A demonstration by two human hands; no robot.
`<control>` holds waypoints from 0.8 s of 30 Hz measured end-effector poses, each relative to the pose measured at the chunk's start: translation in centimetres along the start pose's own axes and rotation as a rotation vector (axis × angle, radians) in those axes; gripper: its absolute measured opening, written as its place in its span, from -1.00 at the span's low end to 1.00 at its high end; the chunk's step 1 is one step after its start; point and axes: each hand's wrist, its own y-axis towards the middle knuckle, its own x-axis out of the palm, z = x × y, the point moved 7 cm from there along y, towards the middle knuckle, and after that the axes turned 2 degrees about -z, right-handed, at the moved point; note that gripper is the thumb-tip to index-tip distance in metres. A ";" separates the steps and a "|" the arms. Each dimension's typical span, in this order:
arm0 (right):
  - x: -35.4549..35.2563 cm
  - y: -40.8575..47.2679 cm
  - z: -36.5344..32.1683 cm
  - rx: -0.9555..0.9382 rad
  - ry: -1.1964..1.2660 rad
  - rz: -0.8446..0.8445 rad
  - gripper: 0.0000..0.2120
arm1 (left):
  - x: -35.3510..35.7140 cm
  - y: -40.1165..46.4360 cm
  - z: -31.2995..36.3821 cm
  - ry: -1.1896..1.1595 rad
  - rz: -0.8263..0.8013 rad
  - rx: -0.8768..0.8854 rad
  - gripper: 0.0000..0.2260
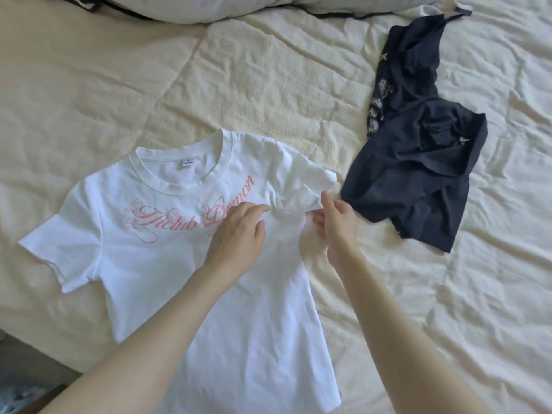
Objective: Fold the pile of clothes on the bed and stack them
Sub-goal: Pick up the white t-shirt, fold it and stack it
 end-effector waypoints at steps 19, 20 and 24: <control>-1.0 6.7 -7.0 0.254 0.148 -0.188 -0.79 | 5.9 3.4 8.1 0.213 0.300 0.159 -0.90; -1.0 6.8 -6.7 0.299 0.176 -0.183 -0.75 | 6.1 2.9 8.4 0.167 0.315 0.194 -0.91; -0.8 6.9 -6.5 0.336 0.192 -0.147 -0.76 | 6.1 1.9 7.7 0.063 0.321 0.168 -0.84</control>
